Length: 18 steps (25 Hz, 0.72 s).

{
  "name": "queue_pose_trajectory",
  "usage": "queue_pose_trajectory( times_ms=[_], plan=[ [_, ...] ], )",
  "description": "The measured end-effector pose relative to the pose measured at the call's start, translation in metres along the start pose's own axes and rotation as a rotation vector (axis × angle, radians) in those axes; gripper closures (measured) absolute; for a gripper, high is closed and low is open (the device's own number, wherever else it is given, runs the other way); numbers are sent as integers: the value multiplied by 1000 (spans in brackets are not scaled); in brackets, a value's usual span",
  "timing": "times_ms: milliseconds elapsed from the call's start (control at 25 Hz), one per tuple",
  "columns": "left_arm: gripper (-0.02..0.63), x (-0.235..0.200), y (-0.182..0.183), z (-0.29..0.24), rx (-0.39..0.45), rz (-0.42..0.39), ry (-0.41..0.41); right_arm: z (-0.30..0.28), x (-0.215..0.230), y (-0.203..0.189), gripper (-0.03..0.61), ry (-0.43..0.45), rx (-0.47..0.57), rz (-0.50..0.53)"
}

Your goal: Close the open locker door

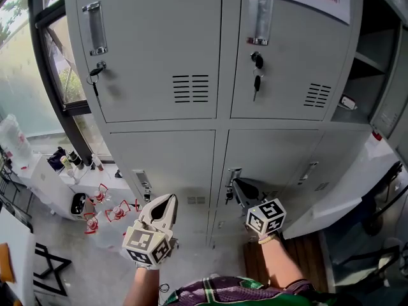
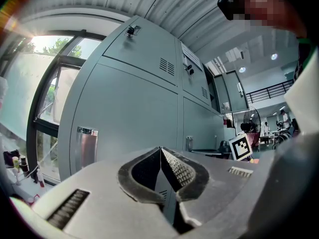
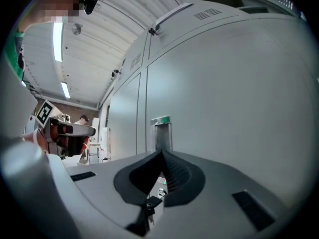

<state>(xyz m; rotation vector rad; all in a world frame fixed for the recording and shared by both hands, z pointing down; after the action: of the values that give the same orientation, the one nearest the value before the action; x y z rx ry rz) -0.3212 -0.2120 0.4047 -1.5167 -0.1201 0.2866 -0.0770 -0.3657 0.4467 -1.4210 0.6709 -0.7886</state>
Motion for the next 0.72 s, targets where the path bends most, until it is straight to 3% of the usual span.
queue_pose_trajectory(
  times_ms=[720],
  plan=[
    [591,9,-8,24,-3,18,-6,44,4,-9,574,-136,-21,-35]
  ],
)
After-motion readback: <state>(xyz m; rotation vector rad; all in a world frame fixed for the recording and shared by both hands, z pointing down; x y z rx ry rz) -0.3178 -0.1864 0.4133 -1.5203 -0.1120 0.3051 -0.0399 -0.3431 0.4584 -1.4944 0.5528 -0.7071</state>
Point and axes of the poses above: the fingertips, and each gripper's own axes: z backward along the fingers, x to its right, y out of its top, the point moved 9 cm from there along z, backward along the fingers, and after that the axes turned 3 degrees about x, right-handed, at the moved point
